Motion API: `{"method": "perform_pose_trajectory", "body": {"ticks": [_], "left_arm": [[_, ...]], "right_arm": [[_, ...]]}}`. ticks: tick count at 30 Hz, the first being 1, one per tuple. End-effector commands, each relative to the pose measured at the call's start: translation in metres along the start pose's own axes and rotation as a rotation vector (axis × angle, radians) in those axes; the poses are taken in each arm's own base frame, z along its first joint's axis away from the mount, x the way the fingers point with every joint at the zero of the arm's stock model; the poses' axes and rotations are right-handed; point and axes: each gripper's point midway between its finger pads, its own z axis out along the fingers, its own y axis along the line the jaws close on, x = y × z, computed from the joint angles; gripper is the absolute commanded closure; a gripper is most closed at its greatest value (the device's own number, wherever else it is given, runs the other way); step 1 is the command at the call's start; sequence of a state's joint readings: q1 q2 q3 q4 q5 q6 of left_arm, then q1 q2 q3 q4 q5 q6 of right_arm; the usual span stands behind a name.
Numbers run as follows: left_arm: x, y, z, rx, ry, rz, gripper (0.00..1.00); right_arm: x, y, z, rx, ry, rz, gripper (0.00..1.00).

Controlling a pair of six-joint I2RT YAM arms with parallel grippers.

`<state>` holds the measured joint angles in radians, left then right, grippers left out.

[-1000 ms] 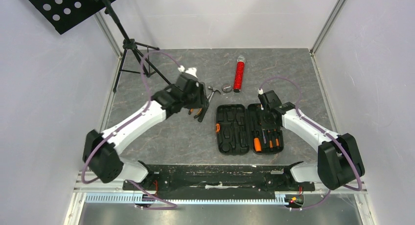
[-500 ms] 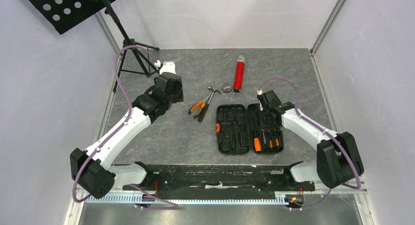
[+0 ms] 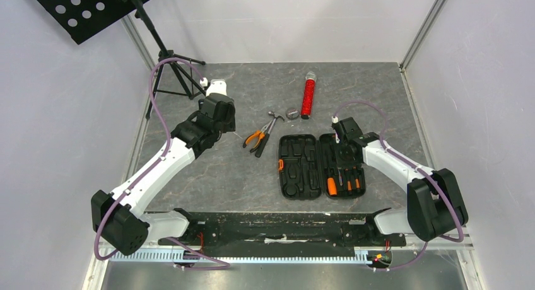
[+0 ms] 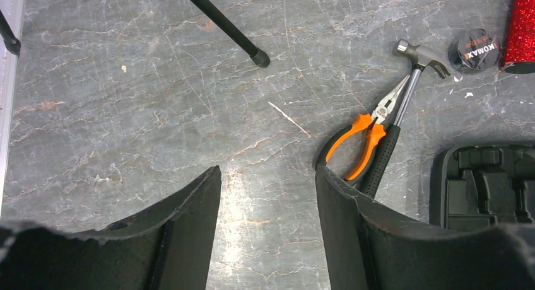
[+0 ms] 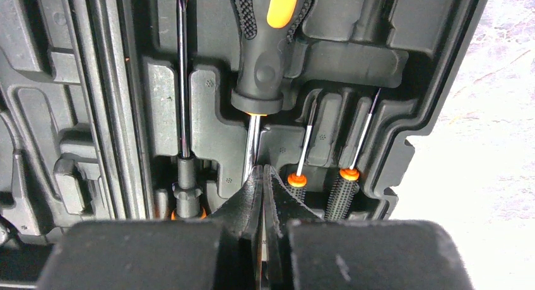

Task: Pack the tool kit
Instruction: Adjust the screwdriver in the toolbox.

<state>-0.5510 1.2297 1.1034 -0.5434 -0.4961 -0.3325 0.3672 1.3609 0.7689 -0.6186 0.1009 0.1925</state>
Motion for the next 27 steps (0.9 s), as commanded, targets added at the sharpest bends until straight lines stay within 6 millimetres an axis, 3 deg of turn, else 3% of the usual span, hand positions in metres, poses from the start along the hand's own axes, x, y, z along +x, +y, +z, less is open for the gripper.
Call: {"method": "perform_pose_trajectory", "body": {"ticks": [1, 7, 10, 27], "left_arm": [[-0.013, 0.006, -0.001, -0.018, -0.051, 0.001, 0.37], [-0.013, 0.006, -0.001, -0.016, -0.052, -0.001, 0.37], [-0.013, 0.006, -0.001, -0.017, -0.053, -0.002, 0.37], [-0.014, 0.008, -0.002, -0.022, -0.057, 0.001, 0.37]], "right_arm": [[-0.004, -0.003, -0.004, 0.017, 0.006, -0.007, 1.0], [-0.043, -0.006, -0.033, 0.031, -0.086, -0.015, 1.0], [-0.051, 0.002, -0.038, -0.009, -0.103, -0.017, 1.0], [-0.009, 0.004, -0.001, -0.024, 0.029, -0.027, 1.0]]}}
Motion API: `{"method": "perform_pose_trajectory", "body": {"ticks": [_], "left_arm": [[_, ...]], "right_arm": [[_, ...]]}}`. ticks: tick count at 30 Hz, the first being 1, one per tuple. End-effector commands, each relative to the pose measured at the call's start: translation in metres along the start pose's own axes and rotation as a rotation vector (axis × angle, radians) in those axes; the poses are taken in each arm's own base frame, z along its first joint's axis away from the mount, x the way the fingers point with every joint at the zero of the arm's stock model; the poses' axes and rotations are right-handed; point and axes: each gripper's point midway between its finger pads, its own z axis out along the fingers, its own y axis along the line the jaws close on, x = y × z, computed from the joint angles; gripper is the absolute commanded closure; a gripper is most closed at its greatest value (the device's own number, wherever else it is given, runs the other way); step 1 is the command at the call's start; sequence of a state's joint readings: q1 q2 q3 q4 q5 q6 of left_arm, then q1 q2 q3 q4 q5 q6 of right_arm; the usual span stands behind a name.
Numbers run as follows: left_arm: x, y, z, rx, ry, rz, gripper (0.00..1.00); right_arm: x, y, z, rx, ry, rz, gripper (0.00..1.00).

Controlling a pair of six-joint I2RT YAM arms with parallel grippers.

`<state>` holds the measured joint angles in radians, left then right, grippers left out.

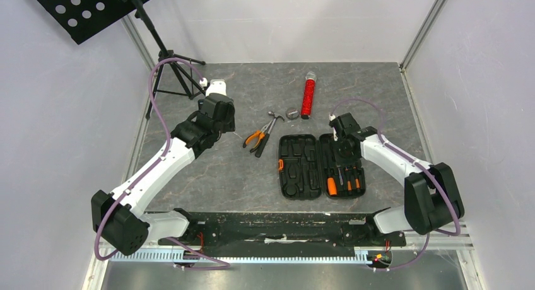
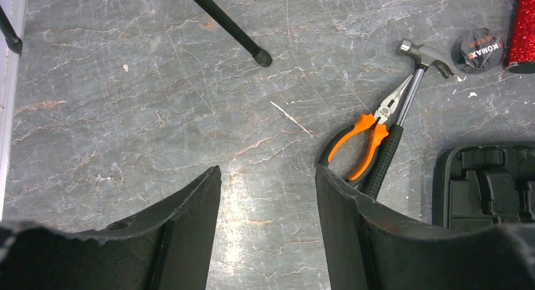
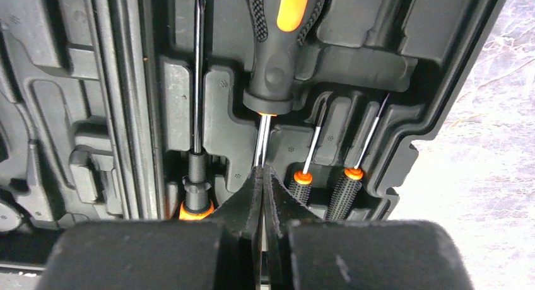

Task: Pack the tool kit
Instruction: Adjust the screwdriver in the toolbox.

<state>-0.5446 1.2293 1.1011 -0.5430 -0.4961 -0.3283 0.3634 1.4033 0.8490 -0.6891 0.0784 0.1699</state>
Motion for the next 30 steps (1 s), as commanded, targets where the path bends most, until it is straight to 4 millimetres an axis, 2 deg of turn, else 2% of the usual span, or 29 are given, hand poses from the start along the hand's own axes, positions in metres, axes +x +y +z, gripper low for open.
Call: {"method": "perform_pose_trajectory", "body": {"ticks": [1, 15, 17, 21, 24, 27, 30], "left_arm": [[-0.014, 0.007, -0.003, -0.017, -0.059, -0.001, 0.37], [-0.015, 0.008, -0.004, -0.018, -0.062, -0.002, 0.37], [-0.016, 0.008, -0.004, -0.017, -0.065, -0.003, 0.37], [-0.015, 0.008, -0.004, -0.016, -0.063, -0.004, 0.37], [-0.015, 0.008, -0.004, -0.018, -0.064, -0.004, 0.37], [-0.015, 0.008, -0.003, -0.018, -0.063, -0.005, 0.37], [-0.016, 0.008, -0.004, -0.017, -0.066, -0.007, 0.37]], "right_arm": [[0.002, 0.0, 0.007, -0.003, -0.002, -0.005, 1.0], [0.033, 0.0, 0.027, -0.014, 0.076, 0.0, 1.0], [0.027, -0.003, 0.024, 0.002, 0.056, 0.002, 1.0], [-0.001, -0.014, 0.004, 0.05, -0.011, 0.014, 1.0], [-0.018, -0.011, -0.009, 0.03, -0.053, 0.011, 1.0], [-0.021, 0.0, -0.013, -0.032, -0.065, 0.009, 1.0], [-0.015, 0.006, -0.008, -0.067, -0.051, 0.005, 1.0]]}}
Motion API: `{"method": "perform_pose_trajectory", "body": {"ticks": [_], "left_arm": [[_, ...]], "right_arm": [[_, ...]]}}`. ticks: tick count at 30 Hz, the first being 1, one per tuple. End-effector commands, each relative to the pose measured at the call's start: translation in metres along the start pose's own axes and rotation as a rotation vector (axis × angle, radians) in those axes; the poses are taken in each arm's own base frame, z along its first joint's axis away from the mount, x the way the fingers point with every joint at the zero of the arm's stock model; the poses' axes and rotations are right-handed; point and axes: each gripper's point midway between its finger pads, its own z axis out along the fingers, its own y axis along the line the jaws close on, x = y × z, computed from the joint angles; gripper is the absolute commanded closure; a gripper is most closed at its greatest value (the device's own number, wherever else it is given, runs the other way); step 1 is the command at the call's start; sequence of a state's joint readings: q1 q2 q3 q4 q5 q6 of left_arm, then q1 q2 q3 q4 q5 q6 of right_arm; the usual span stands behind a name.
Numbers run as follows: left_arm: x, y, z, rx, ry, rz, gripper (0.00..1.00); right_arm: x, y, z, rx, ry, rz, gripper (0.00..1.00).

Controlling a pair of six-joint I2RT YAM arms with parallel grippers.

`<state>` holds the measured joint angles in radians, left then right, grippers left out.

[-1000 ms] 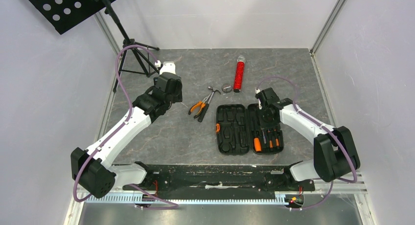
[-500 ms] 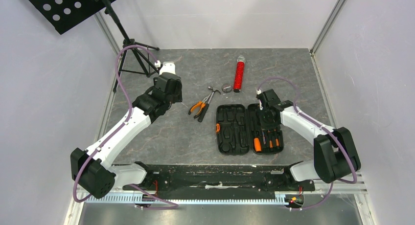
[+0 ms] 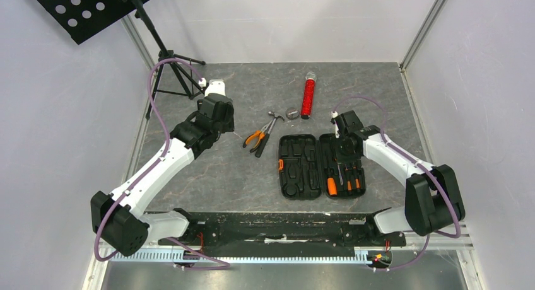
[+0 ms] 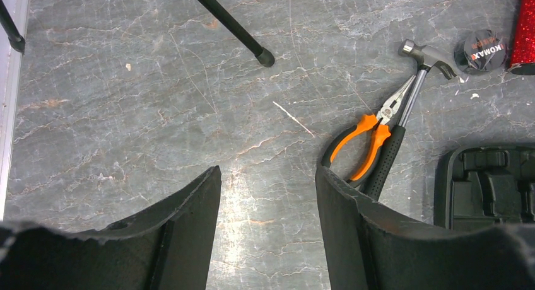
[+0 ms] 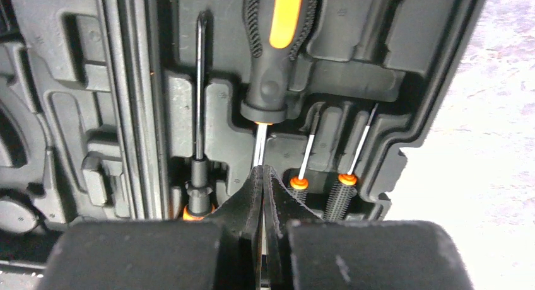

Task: Pack the tool kit
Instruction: Adjust the screwdriver in the toolbox.

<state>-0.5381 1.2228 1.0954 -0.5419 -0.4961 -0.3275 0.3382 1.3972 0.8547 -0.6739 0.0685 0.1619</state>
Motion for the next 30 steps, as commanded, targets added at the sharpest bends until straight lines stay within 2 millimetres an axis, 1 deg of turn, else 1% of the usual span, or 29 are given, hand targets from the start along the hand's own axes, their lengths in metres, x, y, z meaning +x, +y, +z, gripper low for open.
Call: {"method": "perform_pose_trajectory", "body": {"ticks": [1, 5, 13, 18, 24, 26, 28, 30], "left_arm": [[-0.016, 0.006, -0.004, -0.013, -0.063, -0.002, 0.37], [-0.016, 0.006, -0.003, -0.014, -0.063, -0.002, 0.37], [-0.016, 0.006, -0.004, -0.014, -0.064, -0.004, 0.37], [-0.017, 0.006, -0.004, -0.012, -0.065, -0.006, 0.37], [-0.016, 0.007, -0.003, -0.015, -0.065, -0.004, 0.37], [-0.017, 0.007, -0.004, -0.014, -0.066, -0.005, 0.37], [-0.017, 0.007, -0.004, -0.011, -0.066, -0.008, 0.37], [-0.017, 0.007, -0.004, -0.01, -0.067, -0.008, 0.37]], "right_arm": [[-0.005, 0.011, -0.005, -0.065, -0.019, -0.012, 1.0], [0.003, 0.01, 0.002, -0.062, 0.002, -0.011, 1.0], [0.015, 0.002, 0.012, -0.015, 0.044, -0.013, 1.0], [0.027, 0.0, 0.018, -0.009, 0.082, -0.009, 1.0], [0.049, -0.013, 0.026, 0.046, 0.137, 0.026, 1.0], [0.062, -0.017, 0.031, 0.023, 0.161, 0.079, 1.0], [0.08, -0.021, 0.038, -0.001, 0.198, 0.13, 1.0], [0.095, -0.023, 0.045, 0.006, 0.24, 0.135, 1.0]]}}
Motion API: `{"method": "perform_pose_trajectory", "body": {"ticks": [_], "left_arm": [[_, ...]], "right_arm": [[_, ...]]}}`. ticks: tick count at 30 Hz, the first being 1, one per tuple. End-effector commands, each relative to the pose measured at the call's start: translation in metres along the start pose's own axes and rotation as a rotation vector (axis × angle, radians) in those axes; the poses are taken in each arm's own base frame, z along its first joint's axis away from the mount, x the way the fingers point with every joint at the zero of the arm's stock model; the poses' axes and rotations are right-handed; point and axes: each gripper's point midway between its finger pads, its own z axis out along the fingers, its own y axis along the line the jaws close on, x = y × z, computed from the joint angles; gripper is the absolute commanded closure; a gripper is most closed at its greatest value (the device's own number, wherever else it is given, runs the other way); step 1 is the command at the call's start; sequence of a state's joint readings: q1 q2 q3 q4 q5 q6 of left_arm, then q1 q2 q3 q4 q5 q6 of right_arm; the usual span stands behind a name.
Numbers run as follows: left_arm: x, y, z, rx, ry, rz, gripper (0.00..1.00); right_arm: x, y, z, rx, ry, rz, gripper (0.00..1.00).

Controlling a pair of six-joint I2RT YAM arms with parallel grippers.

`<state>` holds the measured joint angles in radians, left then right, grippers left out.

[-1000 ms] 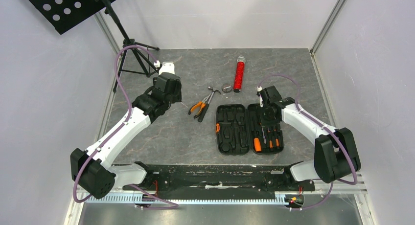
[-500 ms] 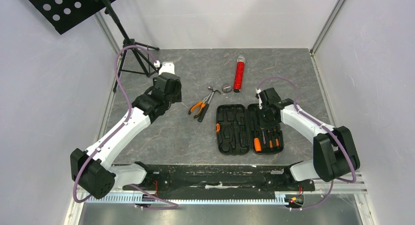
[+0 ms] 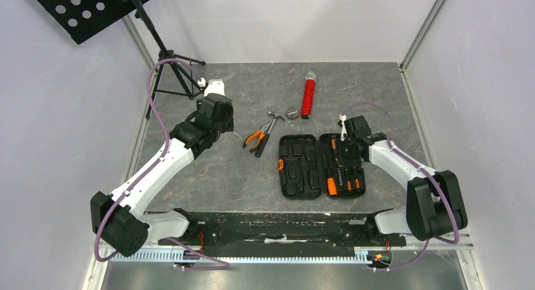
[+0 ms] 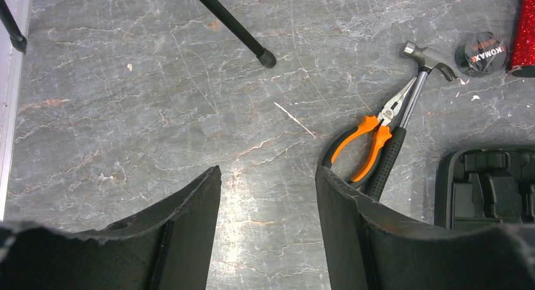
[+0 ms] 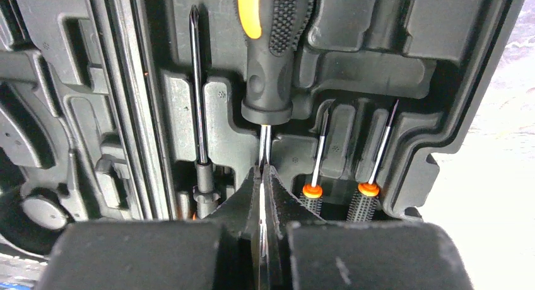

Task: Pack the tool kit
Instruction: Adjust the screwdriver in the toolbox.

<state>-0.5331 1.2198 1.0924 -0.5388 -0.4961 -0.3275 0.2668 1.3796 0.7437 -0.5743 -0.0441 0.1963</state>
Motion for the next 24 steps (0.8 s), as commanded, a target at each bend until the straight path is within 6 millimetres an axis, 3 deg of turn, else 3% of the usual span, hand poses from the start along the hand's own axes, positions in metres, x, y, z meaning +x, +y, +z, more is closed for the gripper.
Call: {"method": "perform_pose_trajectory", "body": {"ticks": [1, 7, 10, 13, 16, 21, 24], "left_arm": [[-0.017, 0.005, -0.005, -0.006, -0.068, -0.006, 0.37], [-0.018, 0.006, -0.006, -0.005, -0.073, -0.011, 0.37], [-0.019, 0.007, -0.007, -0.01, -0.076, -0.01, 0.37], [-0.019, 0.008, -0.007, -0.012, -0.078, -0.009, 0.37], [-0.02, 0.009, -0.008, -0.016, -0.083, -0.009, 0.37], [-0.021, 0.009, -0.009, -0.012, -0.085, -0.011, 0.37], [-0.021, 0.009, -0.01, -0.011, -0.088, -0.013, 0.37]], "right_arm": [[0.08, -0.036, 0.029, 0.107, 0.242, 0.044, 1.0], [0.095, -0.048, 0.037, 0.206, 0.28, -0.015, 1.0], [0.083, -0.045, 0.034, 0.252, 0.251, -0.065, 1.0], [0.065, -0.041, 0.028, 0.303, 0.218, -0.124, 1.0], [0.04, -0.025, 0.02, 0.245, 0.16, -0.125, 1.0], [-0.014, -0.007, -0.012, 0.205, 0.047, -0.145, 0.83], [-0.032, -0.002, -0.027, 0.195, 0.009, -0.158, 0.79]]}}
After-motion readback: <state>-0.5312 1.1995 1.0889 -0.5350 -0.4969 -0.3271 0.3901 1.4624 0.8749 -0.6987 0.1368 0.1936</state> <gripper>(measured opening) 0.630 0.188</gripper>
